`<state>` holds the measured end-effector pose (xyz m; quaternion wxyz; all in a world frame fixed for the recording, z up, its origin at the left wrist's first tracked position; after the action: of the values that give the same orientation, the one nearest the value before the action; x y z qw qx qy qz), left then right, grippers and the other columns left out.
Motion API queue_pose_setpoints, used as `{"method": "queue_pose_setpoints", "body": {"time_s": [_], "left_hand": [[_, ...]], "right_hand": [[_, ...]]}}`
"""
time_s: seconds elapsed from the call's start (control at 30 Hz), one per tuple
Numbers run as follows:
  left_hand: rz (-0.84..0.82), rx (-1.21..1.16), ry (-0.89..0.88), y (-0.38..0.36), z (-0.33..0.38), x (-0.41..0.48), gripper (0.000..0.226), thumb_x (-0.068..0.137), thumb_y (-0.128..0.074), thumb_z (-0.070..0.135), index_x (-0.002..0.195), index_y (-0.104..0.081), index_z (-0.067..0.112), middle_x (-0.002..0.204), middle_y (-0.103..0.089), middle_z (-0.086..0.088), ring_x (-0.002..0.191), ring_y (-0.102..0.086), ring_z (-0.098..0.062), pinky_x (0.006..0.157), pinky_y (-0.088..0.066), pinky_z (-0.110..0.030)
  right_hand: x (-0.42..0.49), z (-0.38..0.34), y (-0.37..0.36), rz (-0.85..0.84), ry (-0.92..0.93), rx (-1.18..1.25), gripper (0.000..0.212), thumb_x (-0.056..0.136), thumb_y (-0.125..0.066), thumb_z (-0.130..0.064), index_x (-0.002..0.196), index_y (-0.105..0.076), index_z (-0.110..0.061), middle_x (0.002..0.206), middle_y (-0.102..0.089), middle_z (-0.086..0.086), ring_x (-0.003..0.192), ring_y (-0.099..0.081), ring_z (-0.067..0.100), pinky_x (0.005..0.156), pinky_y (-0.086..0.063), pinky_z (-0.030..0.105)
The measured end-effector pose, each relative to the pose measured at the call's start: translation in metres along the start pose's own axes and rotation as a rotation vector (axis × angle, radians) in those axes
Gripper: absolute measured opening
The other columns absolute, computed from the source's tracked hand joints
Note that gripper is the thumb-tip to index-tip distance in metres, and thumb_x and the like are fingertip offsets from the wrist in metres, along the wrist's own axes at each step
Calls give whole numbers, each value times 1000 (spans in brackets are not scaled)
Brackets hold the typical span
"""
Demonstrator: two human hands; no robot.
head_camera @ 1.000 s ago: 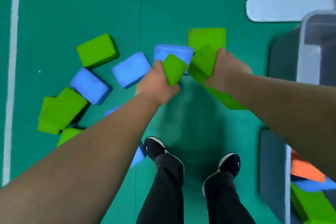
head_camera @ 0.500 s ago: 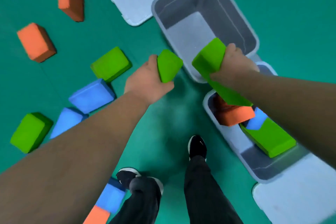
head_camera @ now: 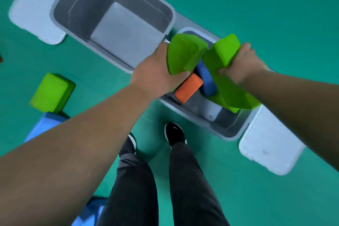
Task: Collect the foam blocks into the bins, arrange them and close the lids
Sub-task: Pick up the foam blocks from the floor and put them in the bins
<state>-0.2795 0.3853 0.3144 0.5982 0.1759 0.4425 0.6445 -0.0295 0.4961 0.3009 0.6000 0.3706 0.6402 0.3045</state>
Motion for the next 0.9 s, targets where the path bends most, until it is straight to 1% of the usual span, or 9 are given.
{"method": "queue_pose_setpoints", "body": {"time_s": [0.13, 0.23, 0.33, 0.43, 0.5, 0.57, 0.67, 0.77, 0.9], "left_hand": [[-120, -214, 55, -34, 11, -4, 76, 70, -75, 74, 129, -47, 37, 102, -61, 23, 92, -62, -6, 74, -43, -23], [-148, -441, 135, -56, 11, 1, 64, 74, -83, 60, 124, -53, 33, 102, -67, 25, 84, -63, 15, 66, -46, -5], [-350, -636, 427, -81, 10, 7, 39, 89, -79, 44, 120, -60, 28, 108, -75, 15, 91, -74, -4, 71, -57, -22], [-682, -143, 634, -94, -2, -1, 46, 98, -64, 46, 134, -52, 21, 128, -58, -6, 106, -69, -34, 94, -56, -46], [-768, 108, 543, -98, -8, 0, 41, 101, -57, 41, 131, -58, 13, 126, -61, -12, 96, -69, -33, 85, -58, -39], [-731, 226, 391, -98, -5, 4, 34, 99, -55, 33, 114, -68, 6, 107, -71, -13, 80, -64, -28, 63, -48, -27], [-704, 288, 282, -94, -5, 4, 27, 90, -54, 34, 92, -67, 10, 87, -71, -10, 67, -60, -26, 59, -40, -29], [-799, 291, 271, -90, -10, 0, 24, 91, -52, 31, 86, -66, 12, 88, -76, -12, 61, -60, -25, 62, -45, -29], [-708, 189, 287, -73, -26, 5, 29, 95, -53, 33, 85, -70, 11, 82, -78, -8, 61, -66, -22, 65, -50, -29]], "right_hand": [[-5, 45, -24, -23, -132, 68, 89, 76, -80, -55, 135, -35, -6, 138, -47, 19, 128, -54, 43, 102, -46, 51], [-7, 64, -33, 48, -217, 89, 93, 75, -79, -57, 138, -32, -7, 139, -44, 17, 130, -53, 44, 102, -45, 53], [-8, 71, -40, 23, -240, 68, 105, 73, -82, -54, 146, -24, -7, 144, -38, 15, 130, -51, 44, 99, -46, 54], [-9, 69, -54, -226, -164, -64, 107, 80, -76, -55, 153, -17, -3, 139, -49, 19, 122, -56, 41, 89, -51, 48], [-10, 69, -58, -275, -148, -70, 91, 87, -71, -49, 148, -26, 0, 124, -56, 19, 107, -59, 39, 72, -47, 40], [-12, 67, -58, -264, -107, -80, 62, 91, -66, -38, 134, -40, -1, 109, -55, 16, 95, -57, 37, 59, -41, 33], [-19, 52, -56, -289, 7, -214, 29, 98, -57, -28, 113, -53, -4, 100, -55, 12, 87, -52, 33, 61, -39, 32], [-23, 30, -50, -296, 63, -271, 27, 101, -54, -25, 116, -56, -4, 100, -56, 13, 96, -56, 35, 70, -41, 36], [-25, -19, -46, -260, 195, -377, 30, 103, -50, -26, 123, -57, -3, 124, -61, 17, 116, -59, 37, 76, -40, 37]]}}
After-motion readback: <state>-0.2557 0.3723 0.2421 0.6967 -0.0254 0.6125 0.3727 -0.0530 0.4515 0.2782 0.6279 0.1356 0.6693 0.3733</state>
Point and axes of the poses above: each hand's wrist, its own x-axis towards the middle knuckle, its own y-axis out of the back of the hand, z = x × y, the point moved 4 cm from there along x, towards the middle knuckle
